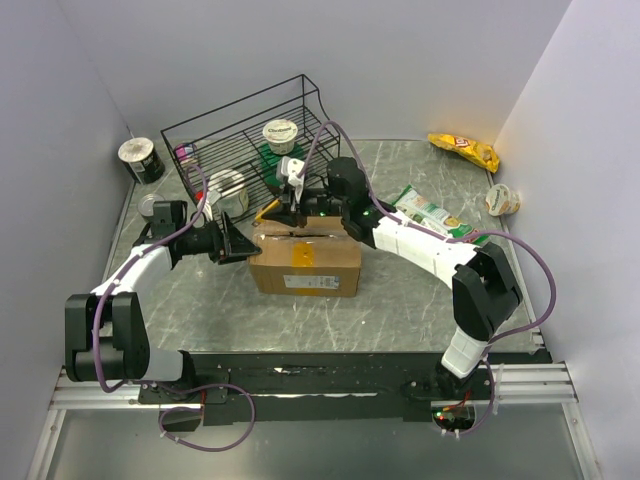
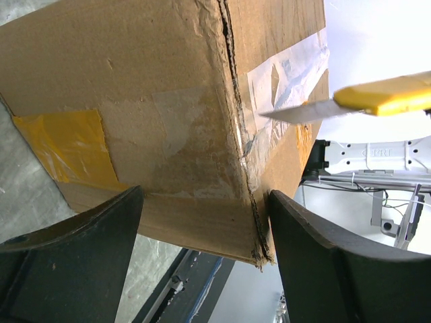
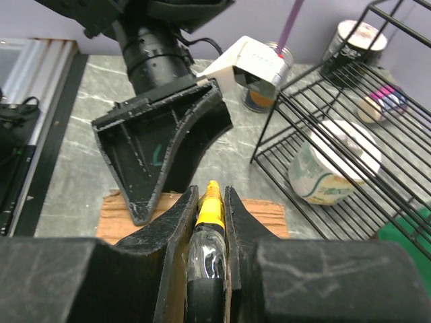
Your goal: Unpack the express box
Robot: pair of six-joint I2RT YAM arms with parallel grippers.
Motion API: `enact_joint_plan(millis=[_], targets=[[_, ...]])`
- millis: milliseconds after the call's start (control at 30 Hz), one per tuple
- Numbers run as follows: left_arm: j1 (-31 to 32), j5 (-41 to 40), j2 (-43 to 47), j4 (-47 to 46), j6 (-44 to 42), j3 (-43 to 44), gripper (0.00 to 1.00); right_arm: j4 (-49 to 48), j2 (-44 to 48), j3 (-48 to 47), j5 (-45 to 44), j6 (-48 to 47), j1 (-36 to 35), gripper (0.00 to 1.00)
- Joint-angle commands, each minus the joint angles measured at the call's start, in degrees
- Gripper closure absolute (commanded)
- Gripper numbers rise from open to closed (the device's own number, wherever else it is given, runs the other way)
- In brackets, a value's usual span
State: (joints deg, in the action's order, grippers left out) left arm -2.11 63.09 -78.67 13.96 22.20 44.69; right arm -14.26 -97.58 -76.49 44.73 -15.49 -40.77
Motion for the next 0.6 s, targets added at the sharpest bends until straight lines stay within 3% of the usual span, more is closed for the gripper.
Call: enact_joint_plan(millis=[0,567], targets=[[-0.7,-4.6,-0.9,0.5,-1.5,-1.4,0.20,-0.2,1.7,-0.3,-2.3,-1.6,-0.7,1.00],[-0.7,-4.5,-0.4,0.0,-1.2,-1.6,0.20,-0.3,3.4,0.6,-2.2,0.5,-1.9,1.00]])
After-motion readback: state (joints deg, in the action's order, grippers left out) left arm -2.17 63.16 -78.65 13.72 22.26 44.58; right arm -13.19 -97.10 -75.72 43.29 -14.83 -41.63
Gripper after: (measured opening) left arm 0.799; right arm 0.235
